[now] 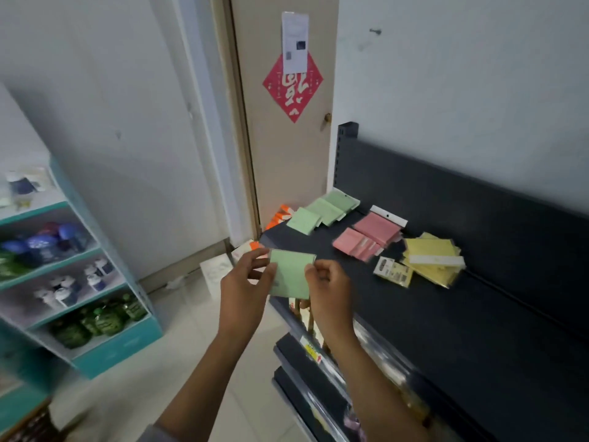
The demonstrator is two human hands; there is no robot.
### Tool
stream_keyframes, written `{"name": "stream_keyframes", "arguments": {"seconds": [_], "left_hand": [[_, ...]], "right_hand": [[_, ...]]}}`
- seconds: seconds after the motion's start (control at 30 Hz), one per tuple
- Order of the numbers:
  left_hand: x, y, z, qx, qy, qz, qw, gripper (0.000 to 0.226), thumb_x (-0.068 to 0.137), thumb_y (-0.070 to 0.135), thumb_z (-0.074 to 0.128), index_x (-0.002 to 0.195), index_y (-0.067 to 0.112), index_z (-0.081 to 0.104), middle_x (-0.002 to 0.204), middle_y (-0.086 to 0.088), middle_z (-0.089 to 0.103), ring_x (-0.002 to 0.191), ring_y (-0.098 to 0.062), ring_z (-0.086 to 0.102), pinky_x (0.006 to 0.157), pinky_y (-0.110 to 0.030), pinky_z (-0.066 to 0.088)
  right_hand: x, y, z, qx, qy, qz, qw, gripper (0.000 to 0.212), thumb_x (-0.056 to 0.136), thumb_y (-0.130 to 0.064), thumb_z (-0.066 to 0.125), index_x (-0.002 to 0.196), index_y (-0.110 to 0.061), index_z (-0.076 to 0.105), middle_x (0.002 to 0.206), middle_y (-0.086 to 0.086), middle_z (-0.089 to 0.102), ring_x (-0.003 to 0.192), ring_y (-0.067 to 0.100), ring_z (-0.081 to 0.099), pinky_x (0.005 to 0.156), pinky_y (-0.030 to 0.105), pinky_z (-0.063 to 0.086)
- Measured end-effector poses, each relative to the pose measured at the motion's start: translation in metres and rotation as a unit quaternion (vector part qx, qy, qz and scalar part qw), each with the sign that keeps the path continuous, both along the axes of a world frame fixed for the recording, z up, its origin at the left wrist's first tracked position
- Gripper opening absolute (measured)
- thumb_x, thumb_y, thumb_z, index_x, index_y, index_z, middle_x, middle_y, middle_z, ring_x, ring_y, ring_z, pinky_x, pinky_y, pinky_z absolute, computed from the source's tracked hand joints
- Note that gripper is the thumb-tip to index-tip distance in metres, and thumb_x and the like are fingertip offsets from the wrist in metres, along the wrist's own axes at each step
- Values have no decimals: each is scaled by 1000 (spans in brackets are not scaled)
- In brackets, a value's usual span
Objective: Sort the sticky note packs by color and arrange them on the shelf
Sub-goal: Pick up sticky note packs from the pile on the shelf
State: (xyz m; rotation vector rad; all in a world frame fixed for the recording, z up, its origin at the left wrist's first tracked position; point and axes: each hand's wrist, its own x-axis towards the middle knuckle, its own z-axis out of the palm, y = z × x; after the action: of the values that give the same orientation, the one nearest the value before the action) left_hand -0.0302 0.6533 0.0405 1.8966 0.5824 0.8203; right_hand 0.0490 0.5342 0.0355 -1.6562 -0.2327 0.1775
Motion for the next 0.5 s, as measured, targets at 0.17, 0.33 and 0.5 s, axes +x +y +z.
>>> {"name": "stream_keyframes", "arguments": {"seconds": [0.17,0.33,0.5], "left_hand": [[-22,43,-7,8,4,48,999,26,98,20,63,122,28,66,104,15,71,91,6,63,66,-7,48],[-39,72,-20,27,27,85,996,31,101,15,58,130,23,67,115,10,69,98,-1,63,70,-3,47],[-46,112,-26,24,48,103,993,37,101,7,54,133,22,65,123,6,69,108,-12,63,72,-6,50]], "right_hand": [[-17,48,-3,-1,-21,43,999,11,98,-27,60,104,-18,60,100,3,64,79,18,68,43,25,52],[-23,83,-12,-5,-18,74,997,13,97,-28,63,106,-19,62,102,0,65,84,16,70,47,30,57],[-21,127,-18,-19,-27,107,994,17,97,-30,63,110,-18,64,101,-6,65,81,13,71,48,31,59]]}}
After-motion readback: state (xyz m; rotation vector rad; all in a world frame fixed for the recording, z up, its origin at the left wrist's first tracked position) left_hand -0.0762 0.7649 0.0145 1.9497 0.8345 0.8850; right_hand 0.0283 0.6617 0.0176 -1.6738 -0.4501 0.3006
